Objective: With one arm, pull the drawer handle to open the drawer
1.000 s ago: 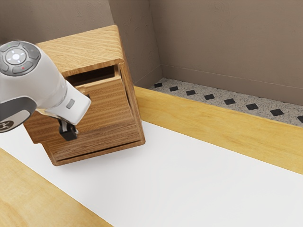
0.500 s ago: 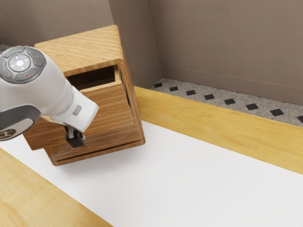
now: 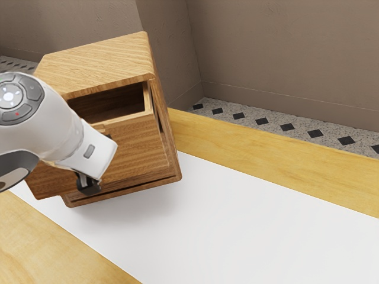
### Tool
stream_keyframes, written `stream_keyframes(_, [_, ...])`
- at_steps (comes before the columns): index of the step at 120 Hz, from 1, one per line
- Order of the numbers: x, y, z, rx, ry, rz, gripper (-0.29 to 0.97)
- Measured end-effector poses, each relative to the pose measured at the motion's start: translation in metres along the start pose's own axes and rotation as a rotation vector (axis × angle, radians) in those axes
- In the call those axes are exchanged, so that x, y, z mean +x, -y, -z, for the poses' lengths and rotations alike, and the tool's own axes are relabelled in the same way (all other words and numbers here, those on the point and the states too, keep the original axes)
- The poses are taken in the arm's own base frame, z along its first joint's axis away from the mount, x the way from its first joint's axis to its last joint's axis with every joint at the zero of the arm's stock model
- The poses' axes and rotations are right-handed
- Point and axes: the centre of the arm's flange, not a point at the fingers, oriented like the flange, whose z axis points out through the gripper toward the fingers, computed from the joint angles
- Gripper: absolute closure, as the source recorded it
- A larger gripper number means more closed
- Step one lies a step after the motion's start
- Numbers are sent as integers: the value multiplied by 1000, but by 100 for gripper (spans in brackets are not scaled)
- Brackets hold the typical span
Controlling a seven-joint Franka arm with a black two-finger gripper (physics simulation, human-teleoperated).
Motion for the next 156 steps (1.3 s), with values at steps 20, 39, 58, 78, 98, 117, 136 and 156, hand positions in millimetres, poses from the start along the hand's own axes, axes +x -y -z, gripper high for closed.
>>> stream_keyframes(20, [4, -11, 7, 3, 1, -1, 4])
stream_keyframes(39, [4, -23, 15, 8, -4, 1, 1])
stream_keyframes(58, [-8, -28, 26, 20, -14, 22, 2])
stream_keyframes(78, [-10, -41, 31, 18, -14, 19, -1])
stream_keyframes(98, [-6, -58, 44, 28, -20, 12, 2])
stream_keyframes(117, [5, -81, 67, 62, -25, -5, 6])
stream_keyframes(136, [26, -103, 118, 100, -43, 7, 3])
stream_keyframes(156, [65, -88, 156, -163, -63, 128, 1])
